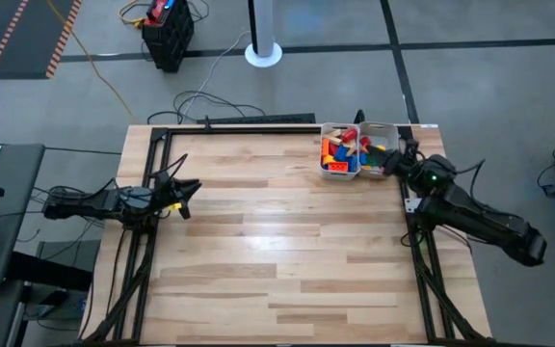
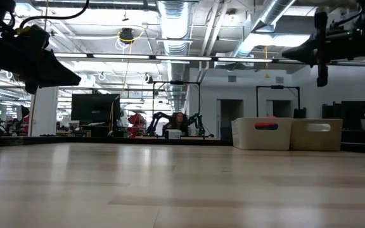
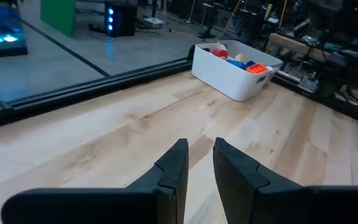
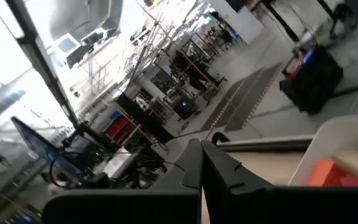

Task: Sort blocks by size
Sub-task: Return to Home Position

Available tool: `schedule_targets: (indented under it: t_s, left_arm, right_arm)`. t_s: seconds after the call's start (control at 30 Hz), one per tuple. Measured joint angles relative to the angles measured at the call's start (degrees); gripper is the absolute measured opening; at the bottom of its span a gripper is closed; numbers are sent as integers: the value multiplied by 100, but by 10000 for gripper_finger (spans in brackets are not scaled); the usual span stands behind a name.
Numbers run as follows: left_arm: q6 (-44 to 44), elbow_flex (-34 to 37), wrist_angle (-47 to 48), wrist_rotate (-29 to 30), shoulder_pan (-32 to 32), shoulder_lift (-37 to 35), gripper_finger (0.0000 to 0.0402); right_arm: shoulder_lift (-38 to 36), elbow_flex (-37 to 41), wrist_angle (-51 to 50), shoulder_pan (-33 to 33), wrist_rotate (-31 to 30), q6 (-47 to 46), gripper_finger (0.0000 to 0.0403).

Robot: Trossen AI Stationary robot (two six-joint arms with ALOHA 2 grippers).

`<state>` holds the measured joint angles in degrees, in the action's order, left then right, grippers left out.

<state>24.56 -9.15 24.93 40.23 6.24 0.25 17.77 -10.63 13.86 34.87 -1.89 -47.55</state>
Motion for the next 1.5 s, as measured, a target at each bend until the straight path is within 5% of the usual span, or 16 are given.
schedule_targets:
  t_s: [0.3, 0.67, 1.0, 1.5]
  left_arm:
    - [-86, 2, -4, 13, 0, 0, 67]
    - [-377, 4, -16, 13, 0, 2, 67]
    - [-424, 17, -271, 15, 0, 2, 67]
    - [-424, 17, -319, 13, 0, 2, 67]
  right_arm:
    - [-168, -2, -671, -174, 29, 1588, 30]
    - [-123, -2, -2553, -173, 24, 1377, 35]
    - [-123, -2, -4280, -173, 20, 2599, 36]
    - [-123, -2, -4356, -173, 20, 2599, 36]
